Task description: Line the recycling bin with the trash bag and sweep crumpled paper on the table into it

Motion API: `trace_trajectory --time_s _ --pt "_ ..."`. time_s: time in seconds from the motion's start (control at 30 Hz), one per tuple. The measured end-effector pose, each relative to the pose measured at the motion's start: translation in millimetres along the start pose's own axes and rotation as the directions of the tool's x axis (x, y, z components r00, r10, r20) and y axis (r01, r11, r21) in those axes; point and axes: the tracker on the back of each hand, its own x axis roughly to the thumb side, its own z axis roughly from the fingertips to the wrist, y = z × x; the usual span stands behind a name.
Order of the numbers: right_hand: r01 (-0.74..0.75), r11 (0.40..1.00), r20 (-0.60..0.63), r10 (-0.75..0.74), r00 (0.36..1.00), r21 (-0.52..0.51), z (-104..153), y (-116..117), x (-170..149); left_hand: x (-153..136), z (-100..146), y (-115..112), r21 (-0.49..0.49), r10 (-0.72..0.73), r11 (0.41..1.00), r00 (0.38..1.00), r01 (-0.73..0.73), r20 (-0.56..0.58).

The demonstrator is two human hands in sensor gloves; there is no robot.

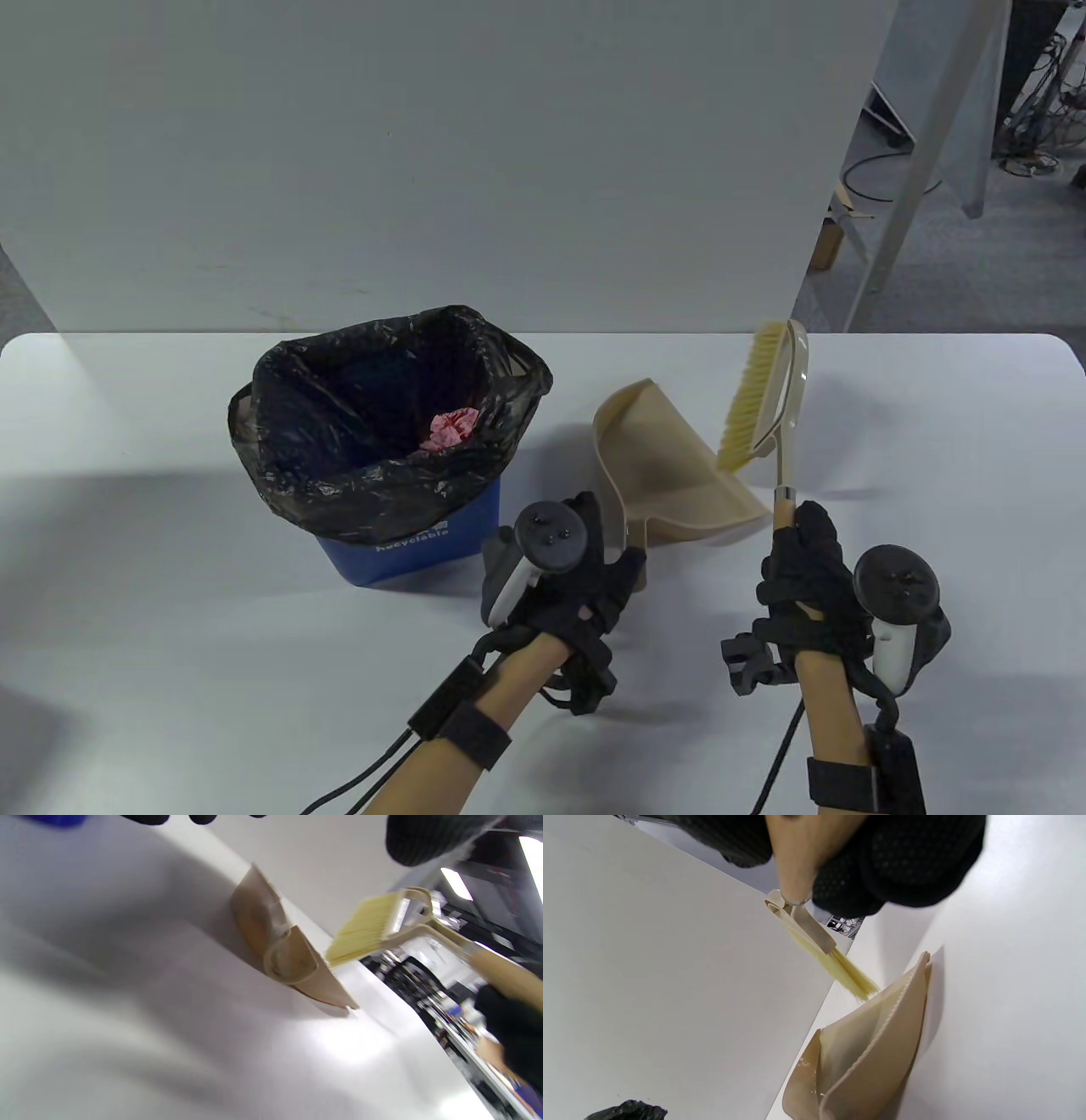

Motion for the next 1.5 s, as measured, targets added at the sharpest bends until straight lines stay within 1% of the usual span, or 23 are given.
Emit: trace_trajectory --time_s 0.1,0.13,0.17,0.23,0.3,0.37,0.43,0.47,0.53,0.57,0.73,0.8,0.93,1.07,1.13,1.17,1.23,1.5 --pt "-0.008 1.000 0.014 0.008 1.000 0.008 0.4 -1.0 2.1 -4.5 27.6 12.8 -0.074 -0.122 0.989 0.989 0.129 0.088" --pt "-0.015 1.000 0.020 0.015 1.000 0.011 0.6 -0.1 2.4 -7.2 36.4 18.1 -0.076 -0.157 0.983 0.980 0.167 0.124" --pt "-0.026 1.000 0.023 0.026 0.999 0.012 0.8 0.6 2.8 -10.1 42.6 22.4 -0.057 -0.188 0.979 0.971 0.198 0.148" --pt "-0.104 0.994 0.039 0.103 0.994 0.018 1.8 5.6 4.5 -19.6 54.3 30.9 0.017 -0.270 0.962 0.942 0.272 0.201" --pt "-0.174 0.984 0.055 0.173 0.983 0.024 2.8 11.9 6.4 -33.0 61.1 34.1 0.083 -0.330 0.944 0.916 0.319 0.230" --pt "-0.242 0.970 0.079 0.239 0.968 0.026 4.9 18.6 9.2 -46.6 63.8 33.5 0.121 -0.332 0.943 0.912 0.312 0.240" --pt "-0.309 0.951 0.109 0.305 0.946 0.019 8.5 26.2 14.5 -54.1 65.5 35.6 0.057 -0.283 0.959 0.931 0.278 0.231" --pt "-0.345 0.938 0.122 0.341 0.932 0.017 10.8 30.2 17.6 -55.1 67.2 38.0 0.058 -0.283 0.959 0.932 0.277 0.229" --pt "-0.410 0.912 0.149 0.404 0.903 0.012 15.7 40.1 23.4 -55.8 69.1 43.1 0.113 -0.304 0.952 0.921 0.284 0.242" --pt "-0.436 0.900 0.159 0.428 0.890 0.017 17.8 45.3 25.7 -56.4 69.6 44.3 0.117 -0.311 0.950 0.918 0.291 0.245" --pt "-0.518 0.853 0.173 0.503 0.847 0.057 27.9 67.2 32.9 -61.8 70.7 46.1 0.102 -0.266 0.963 0.935 0.249 0.235" --pt "-0.532 0.843 0.164 0.516 0.841 0.076 31.6 73.6 35.1 -64.4 70.9 46.6 0.093 -0.259 0.965 0.940 0.244 0.224" --pt "-0.493 0.860 0.129 0.478 0.869 0.135 33.9 83.6 34.6 -67.8 70.3 45.2 0.063 -0.256 0.967 0.945 0.248 0.202" --pt "-0.437 0.877 0.108 0.423 0.900 0.199 33.7 88.8 29.3 -69.0 70.1 45.2 0.047 -0.250 0.968 0.950 0.245 0.187" --pt "-0.376 0.895 0.089 0.365 0.927 0.240 34.0 91.1 26.4 -70.4 70.9 47.2 0.048 -0.240 0.971 0.954 0.236 0.180" --pt "-0.320 0.908 0.069 0.314 0.947 0.270 34.1 92.3 25.0 -71.2 71.3 48.8 0.050 -0.229 0.973 0.957 0.223 0.177" --pt "-0.245 0.917 0.038 0.246 0.969 0.316 33.6 94.0 23.6 -72.0 71.5 51.3 0.048 -0.208 0.978 0.962 0.203 0.175" --pt "-0.156 0.900 -0.014 0.176 0.984 0.408 34.7 107.7 16.3 -70.3 71.6 50.1 0.008 -0.194 0.981 0.964 0.196 0.180"
